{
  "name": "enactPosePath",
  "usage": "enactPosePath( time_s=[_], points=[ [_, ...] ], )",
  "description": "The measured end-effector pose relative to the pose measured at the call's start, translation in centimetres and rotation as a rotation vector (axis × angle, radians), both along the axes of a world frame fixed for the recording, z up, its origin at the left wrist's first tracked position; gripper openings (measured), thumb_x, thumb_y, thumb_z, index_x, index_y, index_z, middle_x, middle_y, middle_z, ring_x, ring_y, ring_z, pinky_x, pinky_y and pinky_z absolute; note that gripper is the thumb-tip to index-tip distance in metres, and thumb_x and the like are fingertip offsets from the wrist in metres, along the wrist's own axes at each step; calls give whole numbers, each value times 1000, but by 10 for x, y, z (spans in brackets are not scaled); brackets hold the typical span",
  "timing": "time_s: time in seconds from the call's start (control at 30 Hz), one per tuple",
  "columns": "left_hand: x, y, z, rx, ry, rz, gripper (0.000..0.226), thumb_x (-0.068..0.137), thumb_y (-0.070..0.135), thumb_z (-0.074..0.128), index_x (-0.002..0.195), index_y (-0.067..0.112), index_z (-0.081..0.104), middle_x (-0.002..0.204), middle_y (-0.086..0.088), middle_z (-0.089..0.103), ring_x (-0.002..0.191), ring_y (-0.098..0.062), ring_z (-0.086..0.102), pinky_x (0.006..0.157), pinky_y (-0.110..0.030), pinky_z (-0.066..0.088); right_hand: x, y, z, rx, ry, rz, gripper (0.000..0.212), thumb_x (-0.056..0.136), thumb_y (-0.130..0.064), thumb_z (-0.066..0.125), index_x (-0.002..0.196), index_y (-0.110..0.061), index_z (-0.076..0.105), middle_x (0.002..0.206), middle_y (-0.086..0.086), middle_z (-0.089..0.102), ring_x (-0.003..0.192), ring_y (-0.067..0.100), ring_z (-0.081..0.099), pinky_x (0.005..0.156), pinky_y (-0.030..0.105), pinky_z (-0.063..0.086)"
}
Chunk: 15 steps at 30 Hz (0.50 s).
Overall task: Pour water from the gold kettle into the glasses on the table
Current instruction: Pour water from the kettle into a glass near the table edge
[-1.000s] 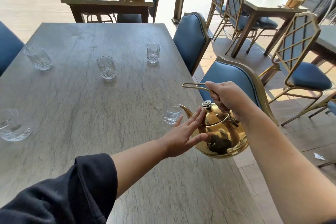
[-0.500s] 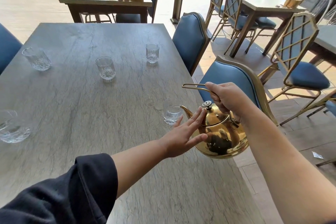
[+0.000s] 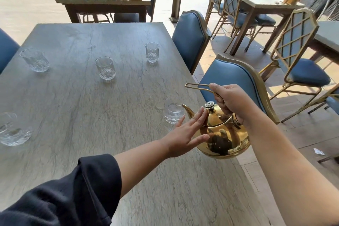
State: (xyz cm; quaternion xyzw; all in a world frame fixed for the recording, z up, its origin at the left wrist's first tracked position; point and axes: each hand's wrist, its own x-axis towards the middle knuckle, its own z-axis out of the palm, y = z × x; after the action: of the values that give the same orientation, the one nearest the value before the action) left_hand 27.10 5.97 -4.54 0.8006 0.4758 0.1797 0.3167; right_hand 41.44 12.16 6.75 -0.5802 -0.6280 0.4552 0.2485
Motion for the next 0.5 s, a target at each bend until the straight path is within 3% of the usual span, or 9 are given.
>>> enactPosePath(
  time_s=[0.2,0.5],
  points=[
    [-1,-3,-1,0,20,-8,68,95,53,28,147,33,-12,154,15,-18,137,2,-9,114,-34,-16,6,-11,-8,21,118,-64,58,96,-35,48,40,-19,44,40,-3,34,38,12,27,36,18,28],
    [-3,-9,0,7,50,-19,65,95,53,27,148,34,-5,157,10,-14,141,-2,-13,116,-44,-14,15,-37,-28,60,384,-278,51,94,-28,48,45,-16,40,39,-6,33,35,10,26,38,19,25]
  ],
)
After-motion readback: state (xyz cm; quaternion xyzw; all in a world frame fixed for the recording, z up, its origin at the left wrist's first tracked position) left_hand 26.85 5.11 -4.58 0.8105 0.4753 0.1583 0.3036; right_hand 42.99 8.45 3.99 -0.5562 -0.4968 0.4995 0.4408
